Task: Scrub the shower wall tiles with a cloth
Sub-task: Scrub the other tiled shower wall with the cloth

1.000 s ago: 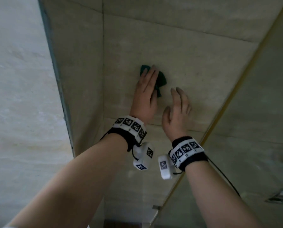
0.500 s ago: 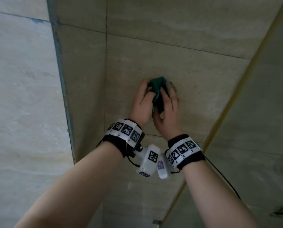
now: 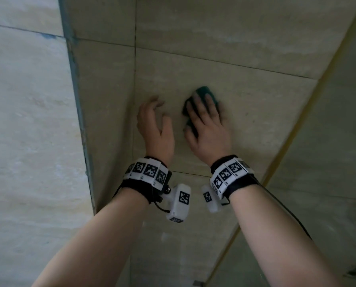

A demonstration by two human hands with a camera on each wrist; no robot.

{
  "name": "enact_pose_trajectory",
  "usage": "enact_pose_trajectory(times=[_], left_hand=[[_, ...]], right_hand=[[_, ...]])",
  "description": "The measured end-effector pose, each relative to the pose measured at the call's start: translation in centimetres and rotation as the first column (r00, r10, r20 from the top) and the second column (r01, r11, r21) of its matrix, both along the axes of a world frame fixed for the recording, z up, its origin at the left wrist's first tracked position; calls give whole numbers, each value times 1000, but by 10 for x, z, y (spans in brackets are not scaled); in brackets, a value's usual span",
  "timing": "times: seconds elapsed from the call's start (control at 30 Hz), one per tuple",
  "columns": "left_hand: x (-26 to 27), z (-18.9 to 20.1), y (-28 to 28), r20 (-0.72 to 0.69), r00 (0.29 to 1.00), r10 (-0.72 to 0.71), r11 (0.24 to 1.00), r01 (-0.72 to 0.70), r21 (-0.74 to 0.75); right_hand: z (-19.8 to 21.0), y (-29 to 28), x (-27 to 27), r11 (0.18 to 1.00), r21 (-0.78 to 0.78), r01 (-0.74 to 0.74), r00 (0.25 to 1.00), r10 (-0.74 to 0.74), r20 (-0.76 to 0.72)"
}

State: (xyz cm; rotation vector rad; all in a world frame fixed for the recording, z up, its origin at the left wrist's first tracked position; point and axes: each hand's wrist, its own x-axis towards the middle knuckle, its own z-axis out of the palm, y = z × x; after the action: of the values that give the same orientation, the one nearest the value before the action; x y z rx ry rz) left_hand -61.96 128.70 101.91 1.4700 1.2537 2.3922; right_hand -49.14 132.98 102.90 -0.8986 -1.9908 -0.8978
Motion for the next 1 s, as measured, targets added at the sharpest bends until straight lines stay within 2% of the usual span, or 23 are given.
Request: enact_pose_trajectory(times=[0.07,0.13,0.2,0.33,0.43,0.47,0.53,0.63,0.7,0.77,0.87,0.93,1.0], left_hand=[[-5,-4,5,-44,996,79,997,-80,-6],[-9,-9,8,-95,987,131,988,-138,-68],[-11,-18,7,-143,977,155,980,-170,-99],[-13,-41,4,-219,958,184,959,-223,-173],[-16,-63,-3,-339,920,199,917,-296,-266],[-17,-70,-7,-376,906,193,904,-313,-290],[-19,-86,-14,-448,874,188,889,-346,-302],[-20,-103,-25,-561,808,179,873,-394,-288],[-21,-108,-34,-623,764,167,871,-411,-270],[-20,-109,-48,-677,724,131,887,-390,-246],[-13,-108,-77,-750,661,-11,959,-205,-195],[-12,-109,-100,-800,599,-37,986,-106,-125],[-21,-111,-121,-820,571,35,991,-125,-45]], right_hand=[[-8,1,18,990,-51,132,975,-139,-174],[-17,4,40,967,-120,226,886,-256,-388],[-25,4,54,963,-116,244,794,-267,-547],[-38,8,53,966,-121,231,675,-248,-695],[-48,9,42,974,-51,219,640,-183,-746],[-53,8,38,976,-41,213,652,-173,-738],[-66,3,26,984,-31,175,731,-151,-666],[-88,3,4,999,-1,42,890,-38,-455],[-104,7,-6,997,-35,-62,953,48,-299],[-116,6,-9,987,-87,-133,977,116,-179],[-130,3,-4,973,-149,-177,984,177,-13],[-137,-5,4,974,-207,-87,987,113,114],[-145,-19,11,968,-249,-35,993,62,103]])
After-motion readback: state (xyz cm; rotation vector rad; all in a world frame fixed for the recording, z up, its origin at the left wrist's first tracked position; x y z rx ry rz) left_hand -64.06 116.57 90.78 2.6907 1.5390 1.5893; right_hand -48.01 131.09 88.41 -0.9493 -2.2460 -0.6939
